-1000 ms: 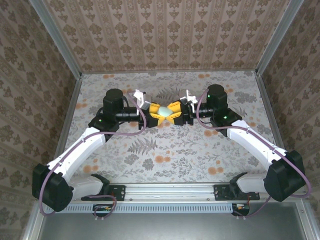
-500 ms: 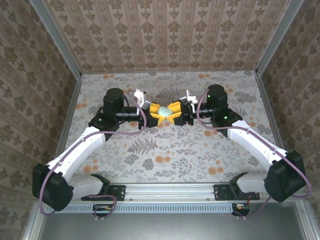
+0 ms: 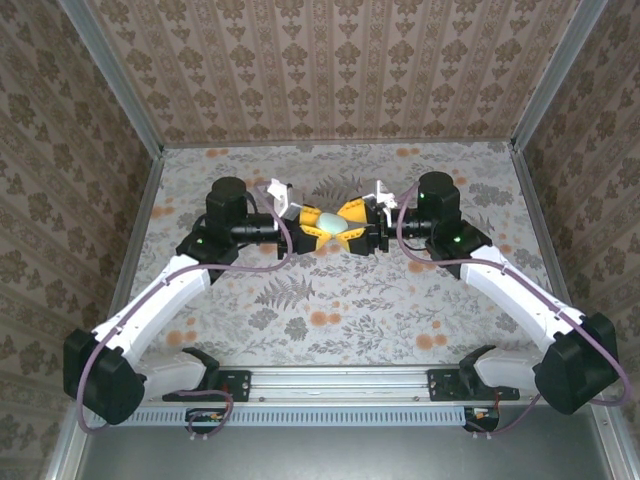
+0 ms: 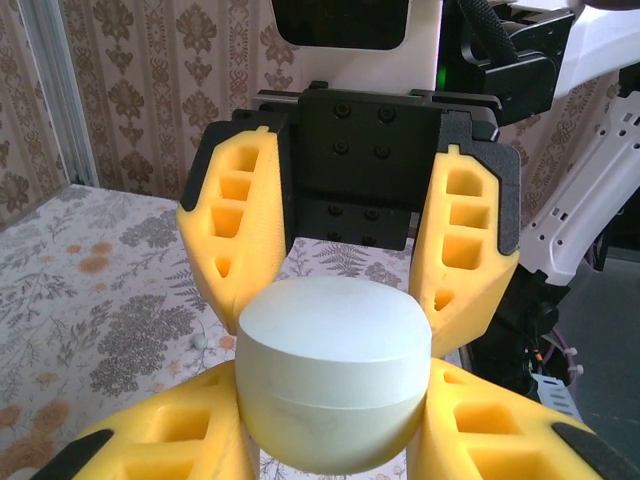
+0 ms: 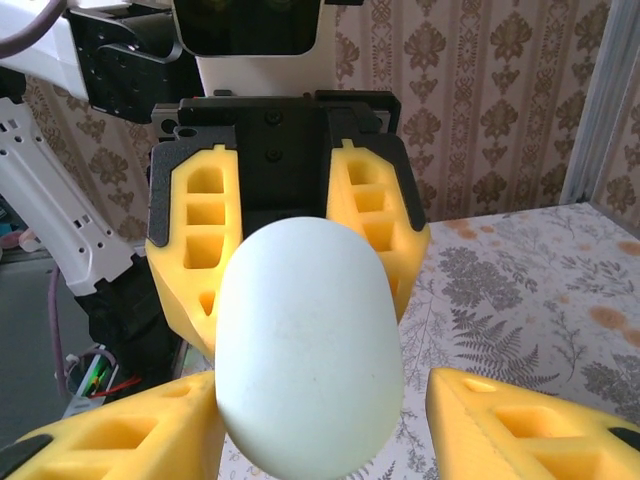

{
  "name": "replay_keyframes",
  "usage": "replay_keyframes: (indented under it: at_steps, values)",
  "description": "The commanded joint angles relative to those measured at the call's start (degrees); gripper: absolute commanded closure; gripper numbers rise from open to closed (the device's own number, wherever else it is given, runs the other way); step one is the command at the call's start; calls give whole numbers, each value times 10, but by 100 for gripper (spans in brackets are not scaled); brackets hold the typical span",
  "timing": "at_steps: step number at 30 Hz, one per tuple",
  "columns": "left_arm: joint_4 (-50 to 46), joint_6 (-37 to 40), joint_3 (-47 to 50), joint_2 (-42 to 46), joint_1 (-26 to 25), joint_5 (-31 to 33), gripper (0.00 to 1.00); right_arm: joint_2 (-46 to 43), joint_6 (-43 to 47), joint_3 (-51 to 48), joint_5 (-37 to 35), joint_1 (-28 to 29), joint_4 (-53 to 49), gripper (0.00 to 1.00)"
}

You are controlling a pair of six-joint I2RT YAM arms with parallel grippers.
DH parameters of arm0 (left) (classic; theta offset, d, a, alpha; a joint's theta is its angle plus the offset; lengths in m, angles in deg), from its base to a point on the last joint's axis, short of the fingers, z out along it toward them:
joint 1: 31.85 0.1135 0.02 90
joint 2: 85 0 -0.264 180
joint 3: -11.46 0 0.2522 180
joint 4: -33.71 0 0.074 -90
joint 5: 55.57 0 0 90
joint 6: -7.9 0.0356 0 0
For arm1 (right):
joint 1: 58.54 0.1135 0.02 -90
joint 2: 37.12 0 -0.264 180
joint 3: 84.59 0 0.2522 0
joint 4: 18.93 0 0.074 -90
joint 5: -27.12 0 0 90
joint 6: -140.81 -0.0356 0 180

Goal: Insert wireless bluetooth earbuds into charging case

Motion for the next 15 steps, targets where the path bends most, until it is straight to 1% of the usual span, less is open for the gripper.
replay_keyframes:
  at_steps: [1,10,15]
  values:
    - [33,6,9,16,-6,-18,74,-12,-18,-2,-20,-5,-14,45]
    - [16,35,16,23,-10,-14,74,-5,-116,11,-26,-11,24,44]
    - [15,37,17,23,-11,-11,75,-7,-135,10,-24,-13,42,43]
